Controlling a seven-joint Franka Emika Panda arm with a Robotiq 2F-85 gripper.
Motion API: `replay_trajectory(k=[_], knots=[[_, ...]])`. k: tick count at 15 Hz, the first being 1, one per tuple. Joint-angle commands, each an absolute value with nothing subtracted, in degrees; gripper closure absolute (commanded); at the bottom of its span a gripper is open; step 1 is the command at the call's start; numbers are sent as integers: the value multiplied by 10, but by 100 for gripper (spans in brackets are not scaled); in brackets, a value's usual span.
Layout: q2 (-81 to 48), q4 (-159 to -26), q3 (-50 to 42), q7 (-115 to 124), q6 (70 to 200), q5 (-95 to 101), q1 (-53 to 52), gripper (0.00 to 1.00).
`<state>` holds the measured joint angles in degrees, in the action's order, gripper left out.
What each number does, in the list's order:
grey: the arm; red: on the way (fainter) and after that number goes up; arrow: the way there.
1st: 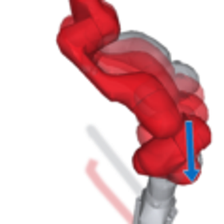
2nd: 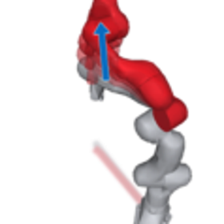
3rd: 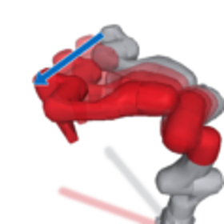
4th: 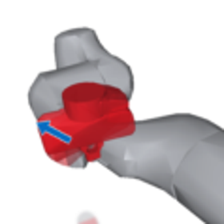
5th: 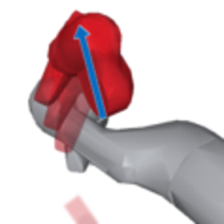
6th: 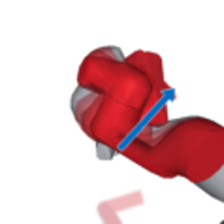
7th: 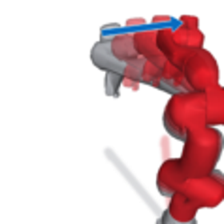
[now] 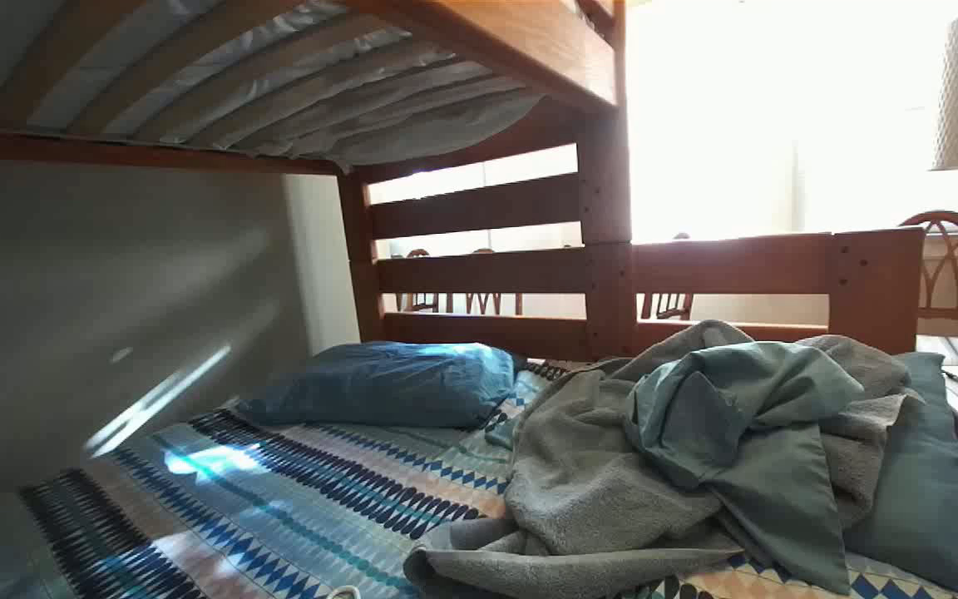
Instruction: Unfold the blue pillowcase on the towel
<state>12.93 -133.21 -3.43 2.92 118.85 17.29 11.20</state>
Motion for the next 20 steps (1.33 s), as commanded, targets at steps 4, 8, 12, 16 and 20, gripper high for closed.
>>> replay_trajectory(k=[4,8,12,16,20], knots=[[122,-1329,-49,-7,1201,152,88,0],[104,-1335,-49,-104,1246,94,52,0],[73,-1334,-37,-186,1285,24,10,0],[15,-1317,-16,-221,1316,-33,-19,0],[-53,-1290,17,-202,1384,-38,-35,0]])
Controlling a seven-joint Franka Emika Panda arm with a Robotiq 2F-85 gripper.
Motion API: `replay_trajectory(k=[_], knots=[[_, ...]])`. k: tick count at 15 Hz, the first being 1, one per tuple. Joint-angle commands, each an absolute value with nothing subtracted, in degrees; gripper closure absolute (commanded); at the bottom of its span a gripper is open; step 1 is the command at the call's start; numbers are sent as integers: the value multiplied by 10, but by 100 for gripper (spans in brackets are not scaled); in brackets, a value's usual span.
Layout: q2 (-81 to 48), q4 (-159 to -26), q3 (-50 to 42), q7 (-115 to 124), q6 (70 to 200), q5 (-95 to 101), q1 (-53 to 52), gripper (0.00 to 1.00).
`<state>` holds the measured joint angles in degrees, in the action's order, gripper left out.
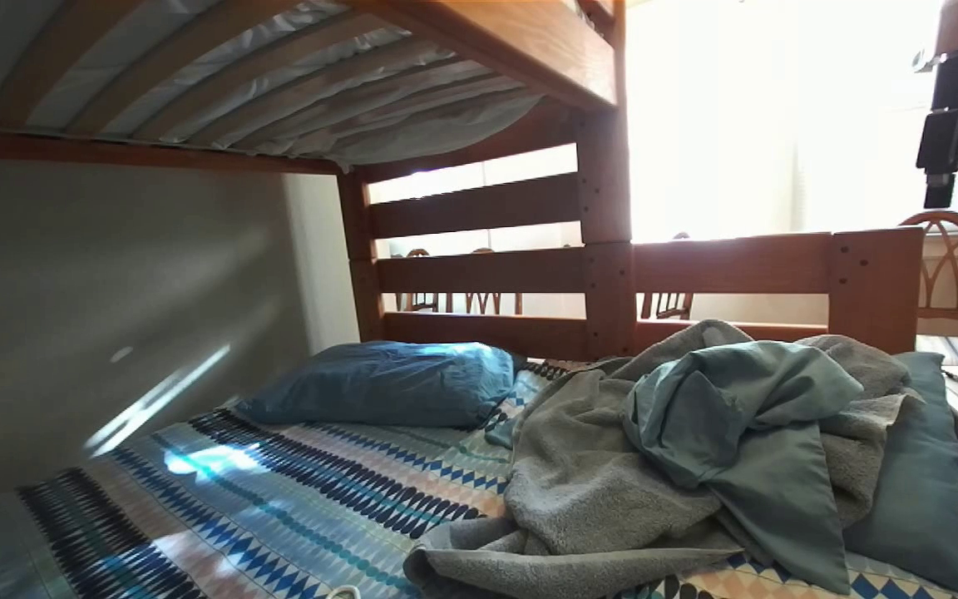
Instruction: Unfold the blue pillowcase on the towel
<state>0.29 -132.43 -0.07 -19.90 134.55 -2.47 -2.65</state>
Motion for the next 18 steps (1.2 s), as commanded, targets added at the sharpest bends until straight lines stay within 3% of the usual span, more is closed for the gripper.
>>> replay_trajectory(k=[1,12,18], knots=[[-70,-1280,26,-202,1395,-38,-38,0],[-156,-1254,117,-220,1390,18,-84,0],[-157,-1260,113,-198,1407,20,-79,0]])
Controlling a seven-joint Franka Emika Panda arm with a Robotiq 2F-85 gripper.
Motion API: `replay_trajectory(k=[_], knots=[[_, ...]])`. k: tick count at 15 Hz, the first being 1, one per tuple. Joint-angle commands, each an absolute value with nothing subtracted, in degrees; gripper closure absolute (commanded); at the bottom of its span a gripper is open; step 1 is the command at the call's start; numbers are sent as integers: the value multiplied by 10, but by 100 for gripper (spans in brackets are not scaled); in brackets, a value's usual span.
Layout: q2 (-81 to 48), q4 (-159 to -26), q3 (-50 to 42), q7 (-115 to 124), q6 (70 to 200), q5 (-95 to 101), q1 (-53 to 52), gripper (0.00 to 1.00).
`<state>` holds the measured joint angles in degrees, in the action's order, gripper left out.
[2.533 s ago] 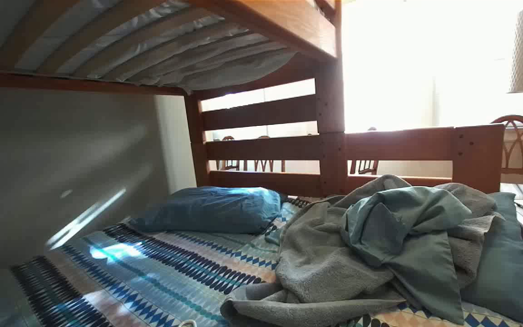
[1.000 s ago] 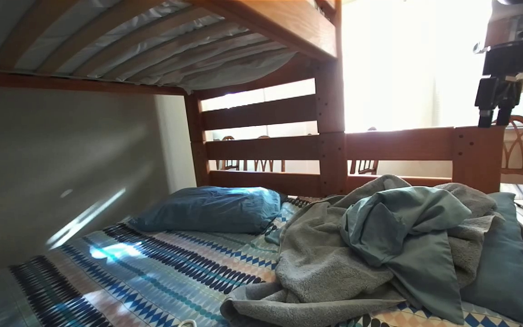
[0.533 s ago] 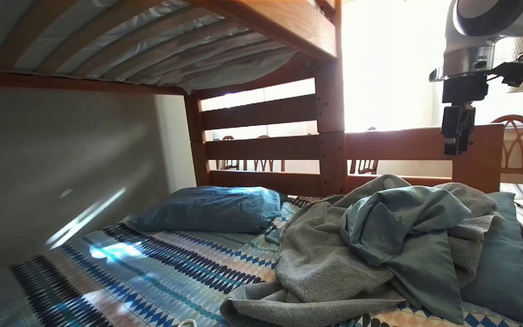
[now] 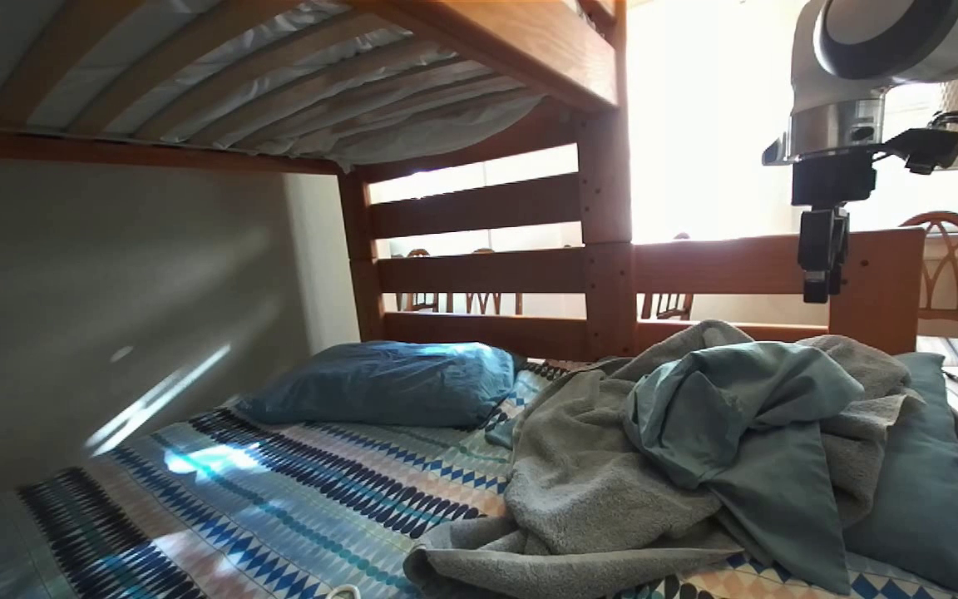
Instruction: Unfold the blue pillowcase on the towel
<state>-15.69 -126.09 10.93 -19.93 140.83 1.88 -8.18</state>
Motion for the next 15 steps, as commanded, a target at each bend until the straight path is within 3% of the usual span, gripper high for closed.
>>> replay_trajectory(k=[1,5,15], knots=[[-157,-1260,112,-198,1407,20,-79,0],[-171,-1264,124,-204,1422,-13,-75,0],[-349,-1152,152,-198,1556,15,-98,0]])
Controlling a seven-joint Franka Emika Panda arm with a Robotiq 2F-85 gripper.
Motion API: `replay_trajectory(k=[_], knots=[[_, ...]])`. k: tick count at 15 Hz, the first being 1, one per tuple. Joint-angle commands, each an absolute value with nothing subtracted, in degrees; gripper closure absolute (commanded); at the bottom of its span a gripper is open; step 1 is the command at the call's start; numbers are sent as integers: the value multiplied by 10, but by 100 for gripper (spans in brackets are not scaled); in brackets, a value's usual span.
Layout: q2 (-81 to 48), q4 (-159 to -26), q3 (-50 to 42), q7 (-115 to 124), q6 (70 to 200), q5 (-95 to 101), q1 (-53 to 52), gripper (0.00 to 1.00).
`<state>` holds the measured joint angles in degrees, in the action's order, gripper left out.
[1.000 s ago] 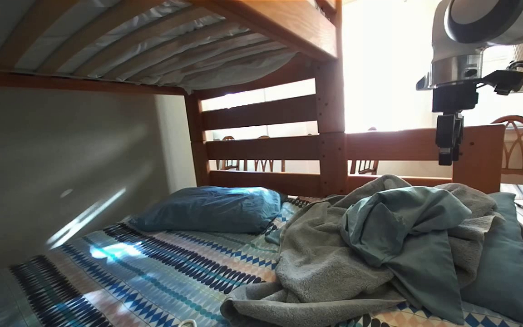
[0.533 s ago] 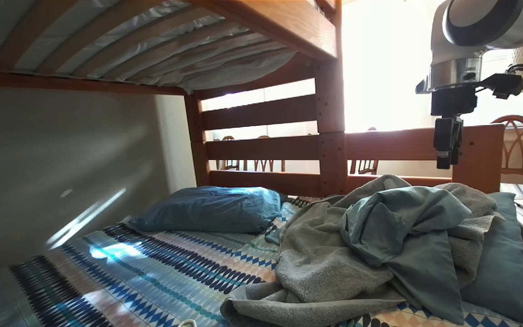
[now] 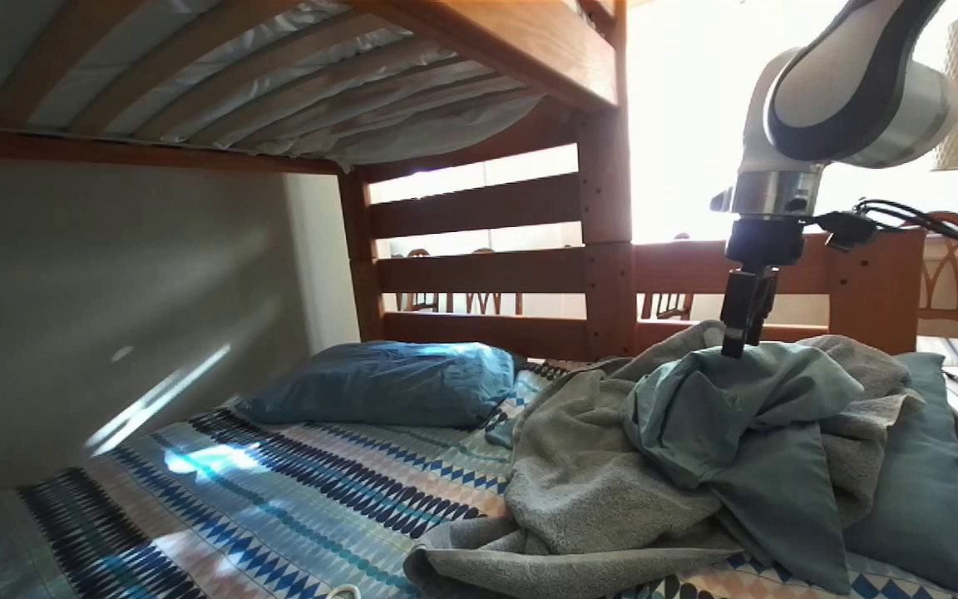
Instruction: Unfold the blue pillowcase on the towel
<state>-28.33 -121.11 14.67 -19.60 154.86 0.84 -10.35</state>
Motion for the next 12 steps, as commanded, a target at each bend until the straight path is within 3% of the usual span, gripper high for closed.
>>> replay_trajectory(k=[1,8,9,10,12], knots=[[-368,-1135,151,-194,1551,16,-100,0],[-457,-1044,151,-203,1532,33,-104,0],[-464,-1035,148,-201,1528,37,-105,5],[-469,-1027,146,-201,1525,42,-106,26],[-475,-1014,139,-197,1520,51,-109,31]])
